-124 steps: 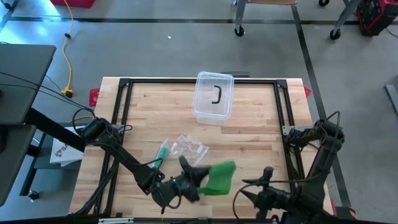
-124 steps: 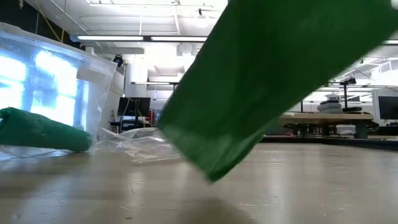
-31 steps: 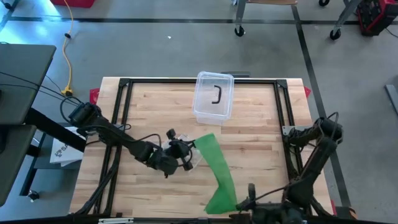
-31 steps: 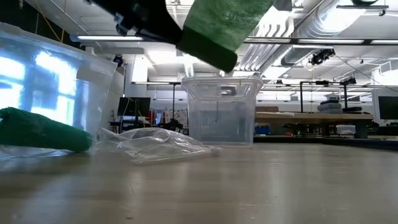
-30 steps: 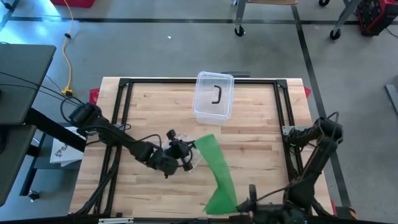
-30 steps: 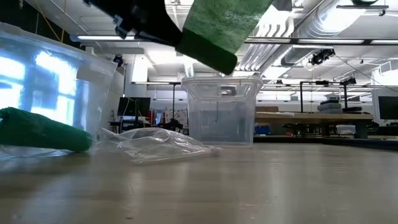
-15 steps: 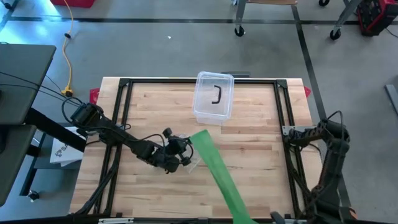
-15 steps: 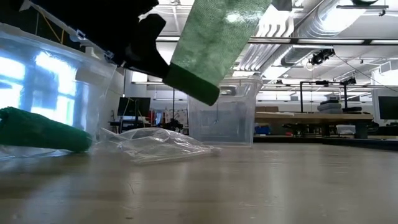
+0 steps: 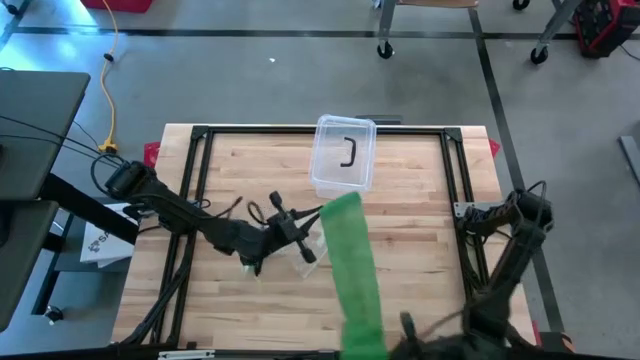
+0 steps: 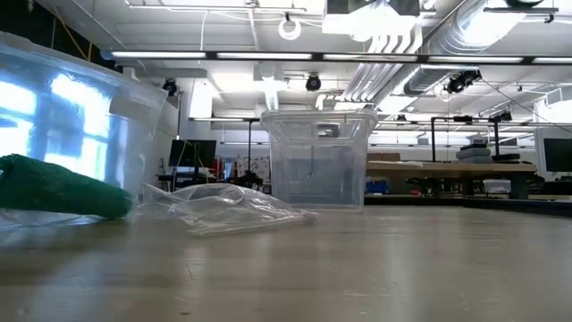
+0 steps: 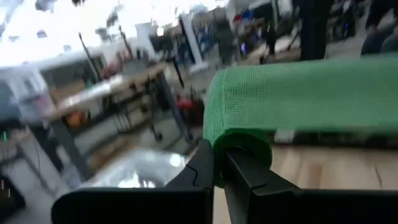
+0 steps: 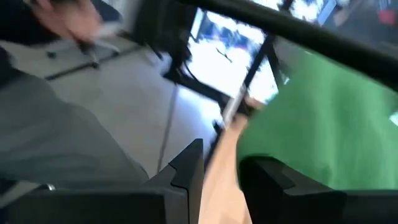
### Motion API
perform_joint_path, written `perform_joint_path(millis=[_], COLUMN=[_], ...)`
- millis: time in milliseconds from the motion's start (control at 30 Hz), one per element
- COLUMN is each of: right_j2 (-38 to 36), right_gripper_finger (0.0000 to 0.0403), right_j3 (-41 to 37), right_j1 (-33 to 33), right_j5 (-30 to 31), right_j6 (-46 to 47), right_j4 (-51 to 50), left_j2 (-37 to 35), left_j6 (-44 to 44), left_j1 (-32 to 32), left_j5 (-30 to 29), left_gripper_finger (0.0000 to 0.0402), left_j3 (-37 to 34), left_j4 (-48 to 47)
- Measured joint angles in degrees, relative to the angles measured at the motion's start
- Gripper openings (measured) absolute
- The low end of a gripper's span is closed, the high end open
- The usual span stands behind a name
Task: Roll bandage
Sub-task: Roll the green bandage
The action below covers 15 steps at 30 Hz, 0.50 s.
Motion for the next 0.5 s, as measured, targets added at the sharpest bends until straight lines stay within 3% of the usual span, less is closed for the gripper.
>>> perform_joint_path(millis=[233,367,500], right_j2=[0.0,0.02,0.02], right_gripper_finger=[0.0087,0.0088,0.0107], right_j3=[-8.59,-10.39,-10.42], right_j1=[-7.53,-9.85,-10.93], right_j5=[0.96,-1.44,-5.25], right_j6=[7.56,9.1,16.61], right_j4=[-1.92,-5.87,-14.92], left_j2=[-0.8,-0.56,-0.56], left_j6=[5.06,0.24,-6.39], left_j1=[-0.84,-1.78,-2.52], left_j5=[5.82,6.46,6.18], left_gripper_finger=[0.0005,0.0005,0.0005], left_j3=[4.67,4.67,4.67], left_j4=[-1.36,-7.75,-15.58])
